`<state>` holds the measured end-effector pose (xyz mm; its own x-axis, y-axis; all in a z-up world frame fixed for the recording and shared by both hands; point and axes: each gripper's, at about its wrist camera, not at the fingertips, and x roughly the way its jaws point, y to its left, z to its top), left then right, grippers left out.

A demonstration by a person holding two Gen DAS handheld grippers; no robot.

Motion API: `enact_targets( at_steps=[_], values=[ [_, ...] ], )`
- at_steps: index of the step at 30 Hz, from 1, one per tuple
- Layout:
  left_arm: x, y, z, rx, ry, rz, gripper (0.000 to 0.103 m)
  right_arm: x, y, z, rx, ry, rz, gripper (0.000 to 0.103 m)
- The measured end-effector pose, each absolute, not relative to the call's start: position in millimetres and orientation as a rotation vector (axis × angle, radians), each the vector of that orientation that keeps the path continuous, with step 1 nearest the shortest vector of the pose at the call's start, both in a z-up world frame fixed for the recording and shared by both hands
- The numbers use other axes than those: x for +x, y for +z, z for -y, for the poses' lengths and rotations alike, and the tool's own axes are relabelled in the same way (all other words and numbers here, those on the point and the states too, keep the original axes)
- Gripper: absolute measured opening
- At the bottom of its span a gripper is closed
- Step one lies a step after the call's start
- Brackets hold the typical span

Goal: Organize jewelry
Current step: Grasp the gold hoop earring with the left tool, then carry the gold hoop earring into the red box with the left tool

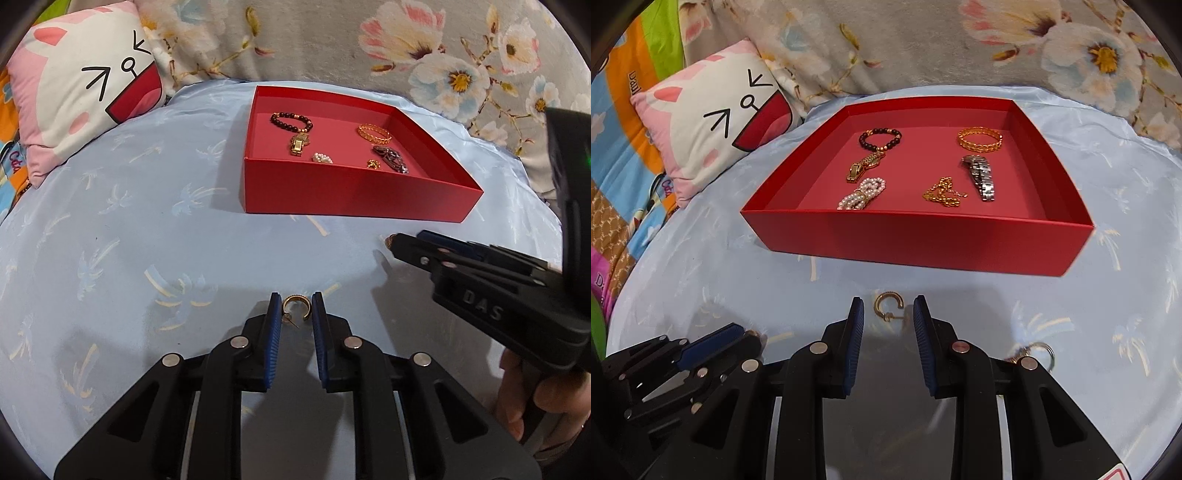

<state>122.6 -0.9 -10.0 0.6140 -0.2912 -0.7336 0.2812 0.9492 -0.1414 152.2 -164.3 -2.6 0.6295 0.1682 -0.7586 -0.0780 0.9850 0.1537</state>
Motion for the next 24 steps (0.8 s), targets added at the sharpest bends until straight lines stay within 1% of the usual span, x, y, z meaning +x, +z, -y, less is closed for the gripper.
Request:
enact_targets(
  at_steps=[3,4,6,7,8,17,24],
  values=[
    [123,-10,0,-0.013,-0.335,-0.848,0.016,156,-5,163,0.101,0.145,-0.886,0.028],
    [123,-10,0,-0.014,-0.337,-0.849,0.016,158,-5,163,0.099,0.146,-0.888,0.027],
    [123,-10,0,-0.013,-0.338,-0.849,0.016,159,-6,163,0.094,0.141,-0.888,0.023],
    [123,-10,1,-0.013,-0.338,-0.849,0.016,159,-6,163,0.094,0.139,-0.889,0.018],
    [123,-10,1,-0.013,-0.339,-0.849,0.016,159,-6,164,0.095,0.138,-0.89,0.016],
    [123,-10,1,-0.015,-0.338,-0.849,0.016,151,-4,169,0.122,0.136,-0.884,0.015],
    [123,-9,2,-0.007,-0.332,-0.848,0.016,123,11,187,0.179,0.112,-0.851,0.015]
  ],
)
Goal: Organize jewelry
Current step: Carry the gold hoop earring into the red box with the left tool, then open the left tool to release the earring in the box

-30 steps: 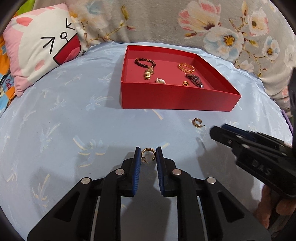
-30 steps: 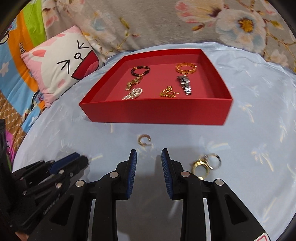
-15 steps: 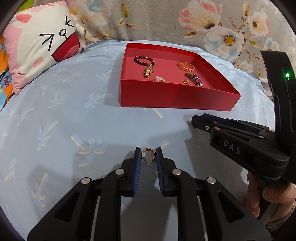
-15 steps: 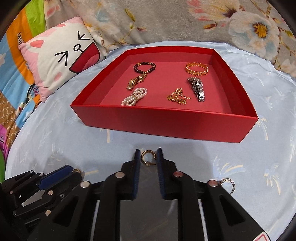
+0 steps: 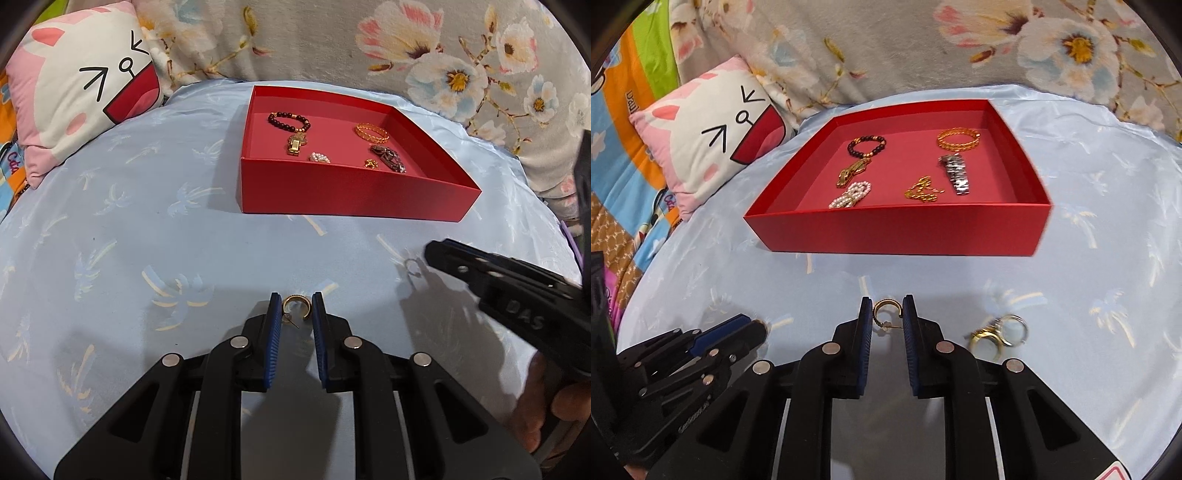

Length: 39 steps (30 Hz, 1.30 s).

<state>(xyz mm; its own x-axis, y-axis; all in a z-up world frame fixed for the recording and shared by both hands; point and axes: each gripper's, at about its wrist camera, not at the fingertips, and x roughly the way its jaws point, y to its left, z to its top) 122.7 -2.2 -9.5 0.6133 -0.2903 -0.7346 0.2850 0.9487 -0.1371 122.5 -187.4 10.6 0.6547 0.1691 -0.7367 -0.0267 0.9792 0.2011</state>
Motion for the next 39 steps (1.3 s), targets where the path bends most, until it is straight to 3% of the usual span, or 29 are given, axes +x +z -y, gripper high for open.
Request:
enact_targets(
  at_steps=[5,10,17,25,36,39],
  values=[
    [127,5,6,-0.071,-0.384,-0.85,0.016,112,36,209,0.189,0.08,-0.803,0.015],
    [147,50,26,-0.05,-0.434,-0.739,0.016,135,67,231,0.207,0.065,-0.755,0.015],
    [227,87,67,-0.065,-0.493,-0.711,0.016,201,84,247,0.229,0.051,-0.752,0.015],
    [304,62,102,-0.033,-0.488,-0.822,0.016,273,59,254,0.256,0.028,-0.834,0.015],
    [330,39,114,-0.03,-0.483,-0.878,0.017,307,35,260,0.295,0.012,-0.872,0.018],
    [332,42,111,-0.039,-0.462,-0.873,0.029,303,39,265,0.312,0.006,-0.848,0.019]
  ],
)
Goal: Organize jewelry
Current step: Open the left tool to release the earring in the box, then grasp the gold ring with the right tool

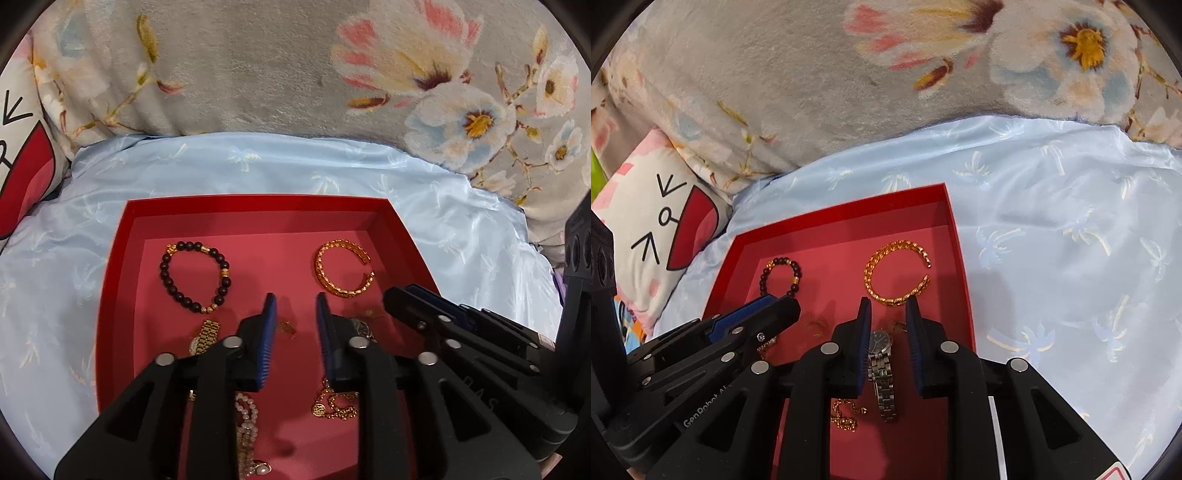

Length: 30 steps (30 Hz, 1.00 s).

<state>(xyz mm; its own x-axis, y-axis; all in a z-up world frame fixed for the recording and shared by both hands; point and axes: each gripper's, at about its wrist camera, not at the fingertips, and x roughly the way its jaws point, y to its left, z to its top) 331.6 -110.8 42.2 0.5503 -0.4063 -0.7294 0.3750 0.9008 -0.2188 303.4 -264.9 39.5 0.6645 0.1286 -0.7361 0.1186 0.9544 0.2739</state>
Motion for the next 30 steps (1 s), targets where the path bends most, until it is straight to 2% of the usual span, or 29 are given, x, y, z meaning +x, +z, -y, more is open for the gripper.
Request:
enact_targets(
  at_steps=[1,2,6,8,13,20,30],
  values=[
    [330,46,107,-0.054,-0.451,-0.861,0.036,301,43,266,0.318,0.0,-0.832,0.019],
    [330,49,104,-0.063,-0.445,-0.85,0.037,298,47,268,0.32,-0.002,-0.819,0.02],
    [309,66,84,-0.079,-0.434,-0.791,0.037,268,67,273,0.329,0.004,-0.759,0.026],
    [291,72,73,-0.072,-0.434,-0.757,0.042,246,72,272,0.321,0.007,-0.74,0.029],
    [226,74,48,-0.025,-0.425,-0.69,0.043,177,67,268,0.329,0.021,-0.732,0.031],
    [148,46,34,0.01,-0.421,-0.719,0.045,97,40,255,0.326,0.002,-0.797,0.031],
    [98,8,31,0.052,-0.354,-0.764,0.045,43,7,235,0.254,-0.067,-0.838,0.031]
  ],
)
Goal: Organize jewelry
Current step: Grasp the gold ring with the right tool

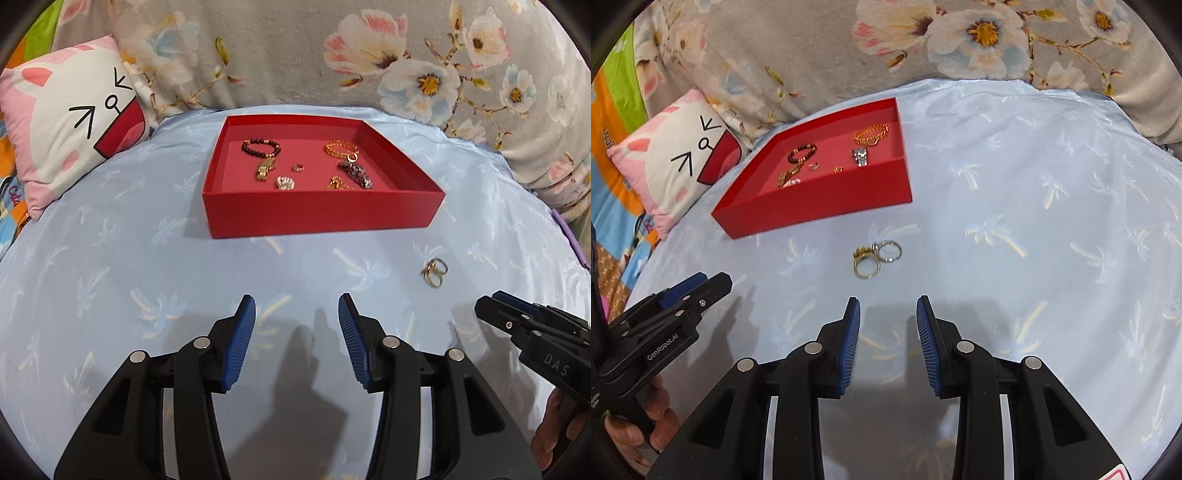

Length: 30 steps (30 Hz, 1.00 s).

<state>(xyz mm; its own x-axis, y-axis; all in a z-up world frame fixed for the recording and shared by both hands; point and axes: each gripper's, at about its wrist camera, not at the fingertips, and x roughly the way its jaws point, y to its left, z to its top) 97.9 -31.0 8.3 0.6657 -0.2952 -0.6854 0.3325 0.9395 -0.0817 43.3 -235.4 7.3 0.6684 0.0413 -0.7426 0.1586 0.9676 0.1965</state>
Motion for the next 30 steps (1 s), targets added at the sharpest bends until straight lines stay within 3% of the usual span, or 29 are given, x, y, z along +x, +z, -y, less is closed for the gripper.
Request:
enact_targets(
  at_steps=[30],
  values=[
    [99,-5,27,0.007,-0.358,-0.822,0.045,105,-7,222,0.229,-0.022,-0.863,0.03]
  ],
)
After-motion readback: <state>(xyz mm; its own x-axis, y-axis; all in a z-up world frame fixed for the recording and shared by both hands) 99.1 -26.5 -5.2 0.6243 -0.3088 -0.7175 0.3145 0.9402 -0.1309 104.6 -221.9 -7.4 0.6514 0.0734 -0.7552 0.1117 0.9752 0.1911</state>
